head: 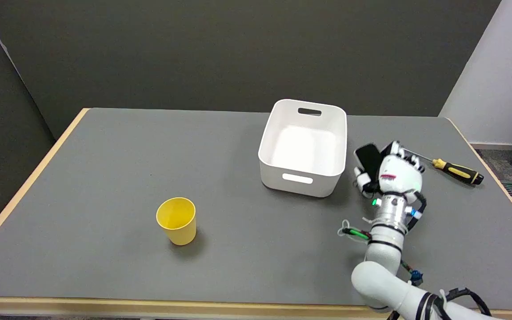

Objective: Place the blackboard eraser into the white container.

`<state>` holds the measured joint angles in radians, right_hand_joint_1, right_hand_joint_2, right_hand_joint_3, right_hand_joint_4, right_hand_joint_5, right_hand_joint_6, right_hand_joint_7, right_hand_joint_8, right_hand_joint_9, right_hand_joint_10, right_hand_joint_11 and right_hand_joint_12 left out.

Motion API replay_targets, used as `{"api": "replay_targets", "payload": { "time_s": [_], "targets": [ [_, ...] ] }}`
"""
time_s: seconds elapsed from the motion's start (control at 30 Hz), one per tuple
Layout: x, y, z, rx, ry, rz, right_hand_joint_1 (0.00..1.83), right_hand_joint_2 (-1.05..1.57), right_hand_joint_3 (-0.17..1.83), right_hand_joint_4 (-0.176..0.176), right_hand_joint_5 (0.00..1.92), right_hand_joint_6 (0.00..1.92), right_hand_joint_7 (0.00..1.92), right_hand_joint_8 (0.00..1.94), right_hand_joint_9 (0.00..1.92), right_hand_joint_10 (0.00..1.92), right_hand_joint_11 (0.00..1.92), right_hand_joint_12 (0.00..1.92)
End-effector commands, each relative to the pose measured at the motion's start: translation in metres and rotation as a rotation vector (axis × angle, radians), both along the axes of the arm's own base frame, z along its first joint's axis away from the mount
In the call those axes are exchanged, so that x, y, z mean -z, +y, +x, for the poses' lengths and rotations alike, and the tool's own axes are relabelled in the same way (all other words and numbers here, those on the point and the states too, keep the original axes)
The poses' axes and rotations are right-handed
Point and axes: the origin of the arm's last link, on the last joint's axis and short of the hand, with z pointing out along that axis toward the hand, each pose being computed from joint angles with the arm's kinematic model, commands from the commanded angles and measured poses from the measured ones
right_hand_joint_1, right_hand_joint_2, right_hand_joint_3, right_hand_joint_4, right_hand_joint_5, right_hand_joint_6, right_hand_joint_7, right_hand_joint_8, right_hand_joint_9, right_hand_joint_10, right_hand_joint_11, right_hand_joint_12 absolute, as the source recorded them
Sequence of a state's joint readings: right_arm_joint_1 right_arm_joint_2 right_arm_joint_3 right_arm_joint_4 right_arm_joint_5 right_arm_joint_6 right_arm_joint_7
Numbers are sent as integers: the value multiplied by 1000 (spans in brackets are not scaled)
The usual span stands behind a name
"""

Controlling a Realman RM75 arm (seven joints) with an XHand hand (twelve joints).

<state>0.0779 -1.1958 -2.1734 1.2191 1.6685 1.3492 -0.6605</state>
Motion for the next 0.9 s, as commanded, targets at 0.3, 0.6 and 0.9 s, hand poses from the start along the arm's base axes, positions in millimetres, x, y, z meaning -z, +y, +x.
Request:
{"api": "replay_targets", "payload": {
  "time_s": [0.3,0.6,0.9],
  "targets": [
    [11,-68,135,-449,211,336,1029,1423,114,-176,360,1839,412,1925,683,1921,197,1921],
    [44,-155,73,-120,-65,555,1040,1403,130,-176,376,1819,435,1898,707,1921,243,1921],
    [11,-146,-11,85,-273,418,1041,1399,139,-176,376,1820,437,1900,724,1921,264,1921]
  ]
}}
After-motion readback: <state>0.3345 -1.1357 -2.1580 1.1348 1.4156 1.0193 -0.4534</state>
